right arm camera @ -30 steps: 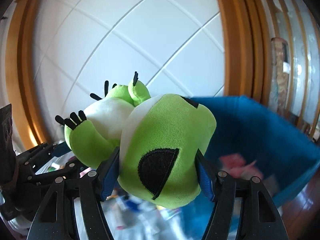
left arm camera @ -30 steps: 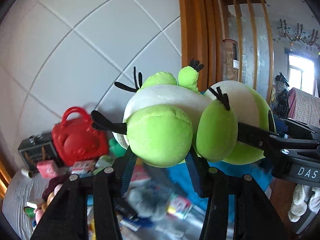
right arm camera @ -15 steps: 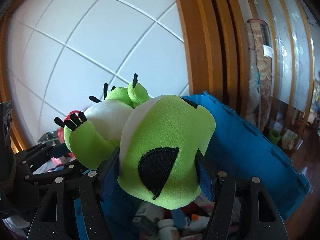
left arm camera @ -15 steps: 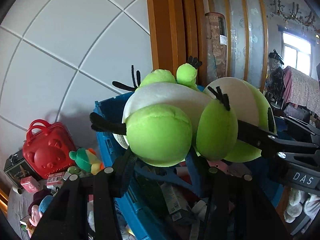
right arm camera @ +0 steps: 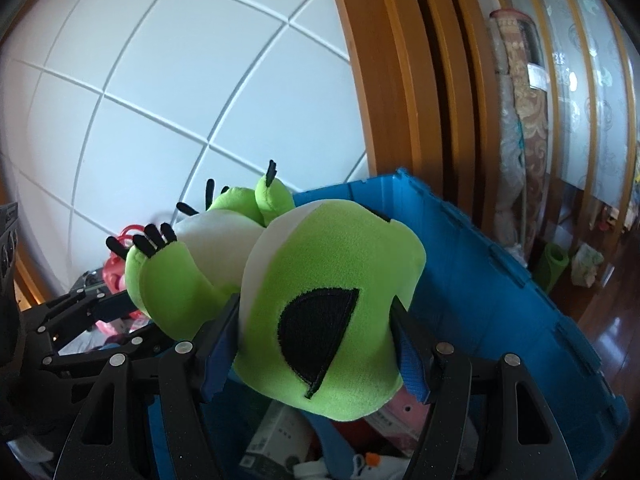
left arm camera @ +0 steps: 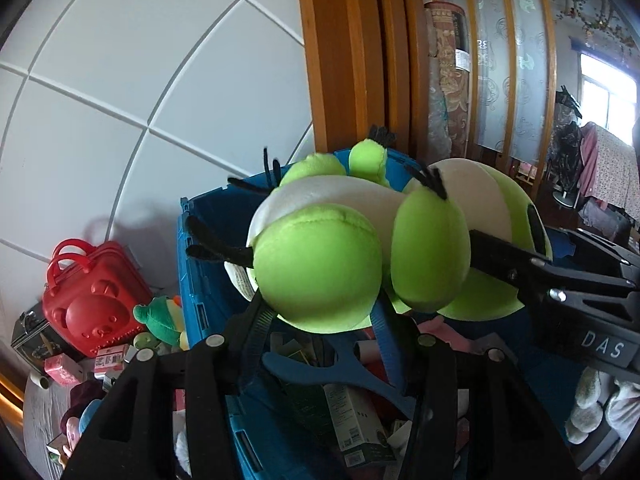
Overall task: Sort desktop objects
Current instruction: 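Carry the green plush frog with both tools over the crate and release it, then move both tools back from the crate to the pile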
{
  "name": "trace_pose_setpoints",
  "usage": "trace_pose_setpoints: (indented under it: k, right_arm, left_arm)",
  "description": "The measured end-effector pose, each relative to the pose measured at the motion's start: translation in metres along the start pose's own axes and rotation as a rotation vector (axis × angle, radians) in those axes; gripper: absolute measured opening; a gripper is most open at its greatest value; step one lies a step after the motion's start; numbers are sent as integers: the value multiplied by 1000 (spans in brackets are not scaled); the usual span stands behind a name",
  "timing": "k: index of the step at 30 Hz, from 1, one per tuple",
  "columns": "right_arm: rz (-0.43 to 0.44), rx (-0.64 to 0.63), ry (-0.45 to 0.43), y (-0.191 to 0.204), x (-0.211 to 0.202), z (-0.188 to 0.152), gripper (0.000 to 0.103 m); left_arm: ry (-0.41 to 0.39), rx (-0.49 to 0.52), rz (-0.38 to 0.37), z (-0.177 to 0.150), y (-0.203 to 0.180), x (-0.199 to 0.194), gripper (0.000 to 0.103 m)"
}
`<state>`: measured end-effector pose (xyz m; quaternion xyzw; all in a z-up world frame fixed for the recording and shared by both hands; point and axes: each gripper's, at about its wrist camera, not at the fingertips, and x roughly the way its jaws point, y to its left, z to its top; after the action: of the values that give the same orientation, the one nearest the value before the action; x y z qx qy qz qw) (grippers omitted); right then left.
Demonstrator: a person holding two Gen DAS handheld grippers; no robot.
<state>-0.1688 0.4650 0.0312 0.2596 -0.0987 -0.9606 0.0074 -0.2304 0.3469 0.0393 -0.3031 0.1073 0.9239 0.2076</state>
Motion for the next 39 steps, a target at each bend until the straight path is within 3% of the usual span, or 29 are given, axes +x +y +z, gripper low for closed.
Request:
trace_pose_setpoints:
  k: [2, 15, 18, 22, 24, 26, 39]
  right_arm:
    - [-35, -3, 10, 2, 7, 4, 75]
    - [-144, -59, 2, 10, -4, 1, 89]
    - [-161, -49, 8, 4, -12, -6, 102]
    - [-175, -53, 3, 3, -29, -19, 103]
    - [-182, -58, 2, 4, -36, -26, 103]
    - [-189, -62, -3, 6, -45, -36, 103]
    - [-186, -120, -26, 42, -70, -81, 103]
  left_arm:
    - [21, -9, -8, 1, 2, 4, 52]
    - [-5, 26, -28, -12, -2, -12, 52]
    - [-12, 20, -32, -20, -2, -21, 52]
    - [-22, 13, -33, -33, -2, -34, 55]
    - [-35, 2, -28, -40, -1, -42, 66]
    - [-60, -4, -19, -49, 1, -52, 70]
    - [-154, -78, 40, -99, 25, -107, 71]
